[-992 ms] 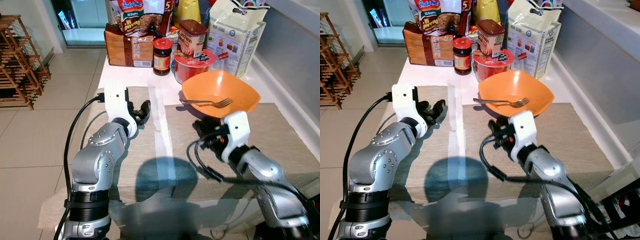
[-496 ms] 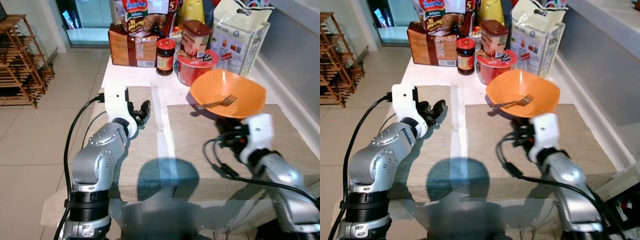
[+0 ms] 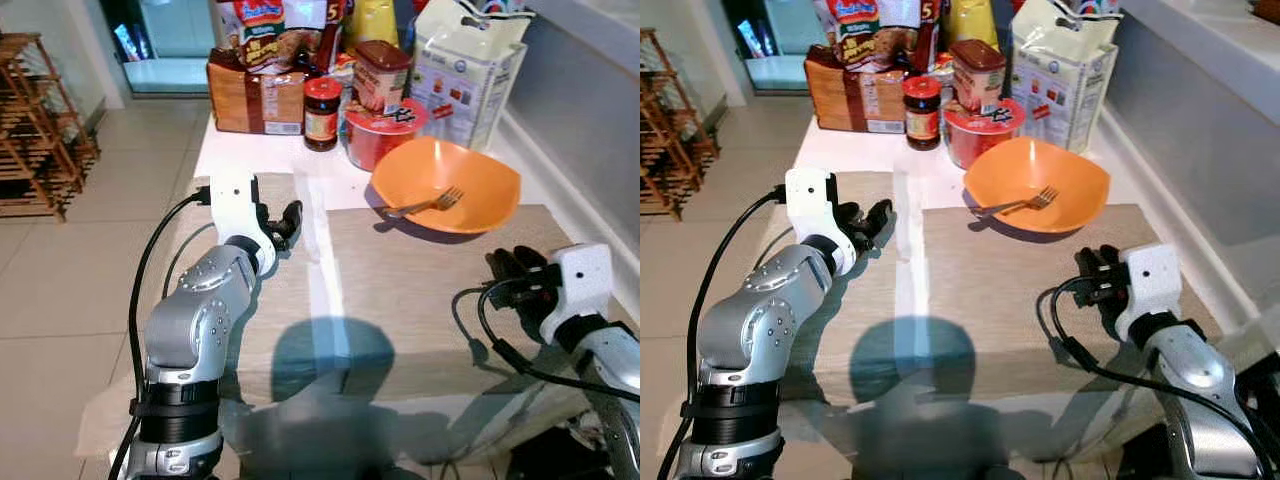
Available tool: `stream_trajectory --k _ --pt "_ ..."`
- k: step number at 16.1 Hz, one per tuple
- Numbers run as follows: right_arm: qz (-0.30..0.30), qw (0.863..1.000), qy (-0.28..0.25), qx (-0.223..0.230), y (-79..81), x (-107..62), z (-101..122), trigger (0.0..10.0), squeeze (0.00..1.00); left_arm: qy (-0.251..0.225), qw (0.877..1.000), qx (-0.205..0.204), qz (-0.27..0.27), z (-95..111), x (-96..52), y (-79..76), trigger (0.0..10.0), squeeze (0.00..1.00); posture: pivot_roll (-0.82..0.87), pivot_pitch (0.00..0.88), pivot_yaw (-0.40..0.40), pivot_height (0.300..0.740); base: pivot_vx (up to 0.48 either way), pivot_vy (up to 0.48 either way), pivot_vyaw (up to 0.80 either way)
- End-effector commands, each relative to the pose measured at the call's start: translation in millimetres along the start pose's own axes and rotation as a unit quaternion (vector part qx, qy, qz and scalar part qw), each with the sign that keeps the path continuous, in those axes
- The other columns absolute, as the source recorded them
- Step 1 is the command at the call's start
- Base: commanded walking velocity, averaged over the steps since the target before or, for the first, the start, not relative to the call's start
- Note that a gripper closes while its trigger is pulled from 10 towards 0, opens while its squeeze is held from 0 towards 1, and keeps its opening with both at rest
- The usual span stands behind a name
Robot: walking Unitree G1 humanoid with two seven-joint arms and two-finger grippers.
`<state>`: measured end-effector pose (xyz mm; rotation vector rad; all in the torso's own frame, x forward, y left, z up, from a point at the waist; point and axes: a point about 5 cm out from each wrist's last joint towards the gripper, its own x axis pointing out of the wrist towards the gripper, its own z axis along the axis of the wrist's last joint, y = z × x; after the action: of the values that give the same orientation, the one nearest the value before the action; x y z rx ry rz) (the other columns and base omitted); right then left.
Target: Setting the table
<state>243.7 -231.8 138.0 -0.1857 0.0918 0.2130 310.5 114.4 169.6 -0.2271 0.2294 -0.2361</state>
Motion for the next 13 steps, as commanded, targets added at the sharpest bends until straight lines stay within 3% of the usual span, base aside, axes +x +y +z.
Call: stream_trajectory --k 1,3,7,13 --pt "0.040 0.999 -0.023 0.007 15.8 2.5 11 10.0 0.00 -0.005 1.000 0.001 -0.008 4 1.8 -3.3 10.0 0.00 -0.12 0.000 -0.005 0.740 0.000 0.000 0.00" --pt "0.096 0.994 -0.040 0.026 46.6 12.7 18 10.0 0.00 -0.006 1.000 0.001 -0.008 4 2.2 -3.7 10.0 0.00 -0.12 0.000 -0.005 0.740 0.000 0.000 0.00" --pt "0.151 0.987 -0.045 0.030 71.7 26.4 19 10.0 0.00 -0.007 1.000 0.004 -0.007 6 2.5 -3.2 10.0 0.00 -0.10 0.000 -0.003 0.740 0.000 0.000 0.00" --pt "0.109 0.992 -0.063 0.020 60.6 40.0 25 10.0 0.00 -0.010 1.000 0.005 -0.003 6 1.7 -2.0 10.0 0.00 -0.10 0.000 -0.003 0.740 0.000 0.000 0.00"
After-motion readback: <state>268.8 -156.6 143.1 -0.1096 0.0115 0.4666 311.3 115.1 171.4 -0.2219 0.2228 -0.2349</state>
